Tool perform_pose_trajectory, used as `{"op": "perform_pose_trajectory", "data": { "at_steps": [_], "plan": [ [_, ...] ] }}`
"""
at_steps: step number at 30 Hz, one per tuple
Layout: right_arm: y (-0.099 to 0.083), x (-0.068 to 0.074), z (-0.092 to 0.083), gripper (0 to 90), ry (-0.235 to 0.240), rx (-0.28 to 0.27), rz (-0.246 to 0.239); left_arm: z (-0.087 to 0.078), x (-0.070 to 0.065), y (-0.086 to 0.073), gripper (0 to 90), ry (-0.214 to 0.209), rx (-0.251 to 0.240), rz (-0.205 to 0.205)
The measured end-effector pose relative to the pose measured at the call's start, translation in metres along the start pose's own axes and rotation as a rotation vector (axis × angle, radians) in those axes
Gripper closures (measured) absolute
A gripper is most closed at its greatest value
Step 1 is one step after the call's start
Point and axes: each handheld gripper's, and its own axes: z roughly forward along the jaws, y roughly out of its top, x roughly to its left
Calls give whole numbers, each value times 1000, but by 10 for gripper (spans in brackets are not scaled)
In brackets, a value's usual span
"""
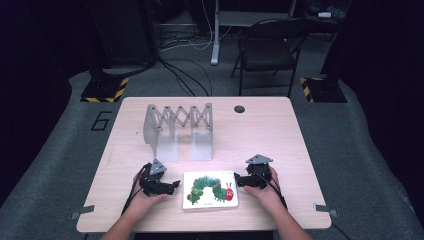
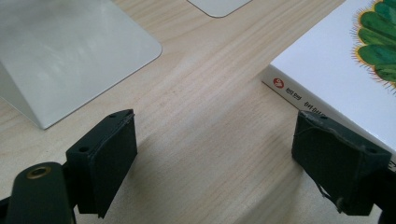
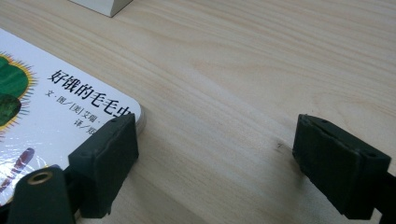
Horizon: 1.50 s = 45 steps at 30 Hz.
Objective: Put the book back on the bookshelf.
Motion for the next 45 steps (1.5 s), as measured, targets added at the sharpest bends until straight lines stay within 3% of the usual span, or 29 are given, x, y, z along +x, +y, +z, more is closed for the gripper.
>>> {"op": "perform_pose_trajectory", "data": {
  "at_steps": [12,18,22,23,31,33,39,45],
  "plan": [
    [0,0,0,178,2,-16,-6,0,-1,0,159,9,-10,-10],
    [1,1,0,195,7,-4,-9,-1,-1,0,223,19,-19,-17],
    [2,2,-2,273,14,1,-14,-2,-1,1,274,26,-12,-13],
    [4,1,-4,336,16,13,-19,-3,-1,1,290,21,-4,-12],
    [6,5,-7,365,23,19,-19,-4,-5,4,317,27,15,-7],
    [8,7,-8,383,21,36,4,-6,-5,4,322,18,23,-1],
    [11,4,-11,395,21,29,-30,-11,-7,6,347,13,4,-15],
    [13,5,-11,389,19,28,-8,-15,-9,6,347,-23,14,-22]
  ]
}}
